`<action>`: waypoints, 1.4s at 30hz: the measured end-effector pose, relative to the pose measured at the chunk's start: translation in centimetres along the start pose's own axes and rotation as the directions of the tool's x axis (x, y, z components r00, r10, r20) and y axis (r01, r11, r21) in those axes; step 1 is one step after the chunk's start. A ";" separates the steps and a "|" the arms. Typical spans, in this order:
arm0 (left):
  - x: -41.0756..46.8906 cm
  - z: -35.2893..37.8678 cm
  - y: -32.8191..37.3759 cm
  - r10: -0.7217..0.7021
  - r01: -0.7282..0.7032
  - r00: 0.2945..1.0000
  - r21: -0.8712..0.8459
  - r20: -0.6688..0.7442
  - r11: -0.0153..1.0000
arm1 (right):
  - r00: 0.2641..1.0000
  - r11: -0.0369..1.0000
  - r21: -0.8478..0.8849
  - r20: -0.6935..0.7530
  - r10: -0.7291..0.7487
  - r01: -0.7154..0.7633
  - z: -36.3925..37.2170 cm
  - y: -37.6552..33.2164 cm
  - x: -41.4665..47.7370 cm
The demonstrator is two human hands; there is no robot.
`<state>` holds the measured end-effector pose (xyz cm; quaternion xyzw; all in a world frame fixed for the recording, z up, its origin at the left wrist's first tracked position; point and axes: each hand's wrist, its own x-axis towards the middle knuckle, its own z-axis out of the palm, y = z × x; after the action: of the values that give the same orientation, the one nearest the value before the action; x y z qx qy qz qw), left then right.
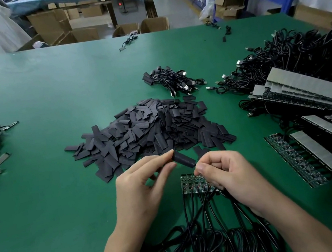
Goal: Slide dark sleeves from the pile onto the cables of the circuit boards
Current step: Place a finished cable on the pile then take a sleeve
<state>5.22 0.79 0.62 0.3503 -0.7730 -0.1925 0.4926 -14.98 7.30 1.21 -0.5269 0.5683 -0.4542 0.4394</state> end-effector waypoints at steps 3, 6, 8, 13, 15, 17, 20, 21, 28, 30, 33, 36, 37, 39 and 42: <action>-0.1 0.1 0.0 0.014 -0.014 1.000 0.004 0.016 1.000 | 1.000 0.999 0.047 0.007 0.015 -0.016 0.0 -0.2 0.0; 0.1 0.0 0.1 0.001 0.001 0.999 -0.046 0.038 0.999 | 1.000 0.997 0.070 0.012 0.018 -0.018 -0.1 -0.3 -0.1; 0.2 0.0 0.3 -0.021 0.028 0.997 -0.099 0.071 0.995 | 1.000 0.998 0.057 0.018 0.015 -0.016 0.0 -0.3 -0.1; -0.1 0.2 0.6 -0.212 0.238 0.969 -0.244 0.128 0.940 | 1.000 1.000 -0.004 0.017 0.007 -0.007 0.0 -0.2 -0.1; 0.1 0.3 0.8 -0.343 0.378 0.926 -0.411 0.159 0.829 | 0.999 0.999 -0.037 0.033 -0.011 0.012 0.0 -0.4 -0.1; 0.2 0.3 1.1 -0.407 0.443 0.893 -0.533 0.192 0.721 | 0.998 0.997 -0.075 0.062 -0.005 0.010 -0.2 -0.6 -0.2; 0.5 0.2 1.2 -0.466 0.487 0.859 -0.613 0.210 0.622 | 0.999 0.970 -0.243 0.048 -0.023 0.034 -1.4 -0.7 -0.2; 0.6 0.2 1.1 -0.489 0.495 0.848 -0.630 0.203 0.598 | 0.998 0.949 -0.308 0.046 -0.052 0.064 -1.8 -0.7 -0.2; 0.8 -0.3 0.7 -0.579 0.504 0.802 -0.683 0.143 0.529 | 0.985 0.856 -0.489 0.089 -0.146 0.171 -2.5 -0.3 0.0; 0.8 -0.3 0.6 -0.556 0.532 0.814 -0.601 0.169 0.596 | 0.987 0.897 -0.411 0.048 -0.156 0.162 -2.6 -0.3 0.0; 0.4 -0.2 0.0 -0.464 0.509 0.854 -0.188 0.237 0.840 | 0.991 0.978 -0.183 -0.070 -0.113 0.099 -2.9 -0.4 0.2; 0.0 -0.2 0.1 -0.350 0.289 0.863 0.213 0.364 0.933 | 0.971 0.996 -0.045 -0.224 -0.089 0.081 -3.2 -0.7 1.0; 0.0 -0.1 0.2 -0.345 0.250 0.847 0.270 0.405 0.930 | 0.957 0.995 -0.044 -0.275 -0.094 0.086 -3.3 -0.9 1.5; -0.1 -0.1 0.1 -0.351 0.223 0.819 0.313 0.453 0.923 | 0.927 0.992 -0.084 -0.355 -0.118 0.094 -3.9 -1.5 3.1; 0.0 -0.1 -0.2 -0.340 0.213 0.802 0.298 0.490 0.931 | 0.911 0.981 -0.186 -0.395 -0.118 0.046 -4.9 -3.0 7.3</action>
<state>5.41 0.70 0.55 0.4466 -0.8361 -0.2622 0.1808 -19.63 0.22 5.03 -0.4813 0.6614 -0.5202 0.2456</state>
